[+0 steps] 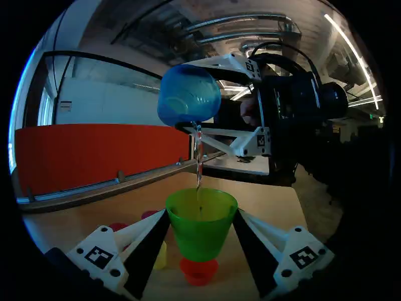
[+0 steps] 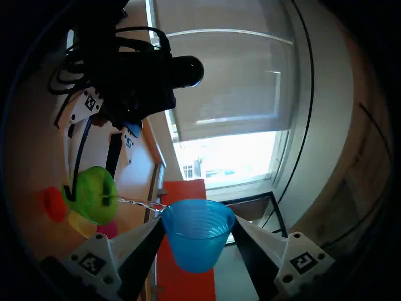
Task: Pour water
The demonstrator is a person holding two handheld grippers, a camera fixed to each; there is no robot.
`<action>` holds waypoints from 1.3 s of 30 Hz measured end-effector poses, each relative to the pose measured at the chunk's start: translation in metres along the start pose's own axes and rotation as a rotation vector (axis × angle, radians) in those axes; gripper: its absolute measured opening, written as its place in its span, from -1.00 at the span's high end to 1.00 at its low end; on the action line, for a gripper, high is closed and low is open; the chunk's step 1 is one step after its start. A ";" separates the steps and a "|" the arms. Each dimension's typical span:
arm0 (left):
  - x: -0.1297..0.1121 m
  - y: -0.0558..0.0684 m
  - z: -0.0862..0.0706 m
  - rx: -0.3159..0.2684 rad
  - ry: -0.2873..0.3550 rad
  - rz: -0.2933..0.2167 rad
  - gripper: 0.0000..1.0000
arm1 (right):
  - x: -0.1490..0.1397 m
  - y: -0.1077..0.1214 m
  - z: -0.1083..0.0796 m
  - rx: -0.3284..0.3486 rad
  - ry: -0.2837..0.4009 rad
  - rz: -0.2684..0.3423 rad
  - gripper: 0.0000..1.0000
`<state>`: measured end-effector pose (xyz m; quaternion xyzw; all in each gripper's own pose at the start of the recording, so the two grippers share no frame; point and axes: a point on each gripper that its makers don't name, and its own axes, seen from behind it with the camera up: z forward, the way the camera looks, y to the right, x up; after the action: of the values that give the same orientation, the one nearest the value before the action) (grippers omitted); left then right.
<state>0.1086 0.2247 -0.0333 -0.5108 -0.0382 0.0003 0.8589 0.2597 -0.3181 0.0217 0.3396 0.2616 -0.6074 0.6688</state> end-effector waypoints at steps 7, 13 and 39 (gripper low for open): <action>0.001 0.000 0.001 0.000 -0.001 0.000 -0.72 | -0.001 0.001 0.000 0.002 -0.003 -0.044 -0.83; 0.001 0.001 0.001 -0.001 -0.001 0.000 -0.72 | -0.002 0.001 0.000 0.008 -0.003 -0.073 -0.83; 0.002 0.000 0.003 0.001 0.003 0.000 -0.72 | 0.002 0.005 0.003 0.004 0.002 -0.171 -0.83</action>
<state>0.1108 0.2275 -0.0318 -0.5103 -0.0369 -0.0002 0.8592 0.2643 -0.3214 0.0221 0.3177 0.2893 -0.6626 0.6135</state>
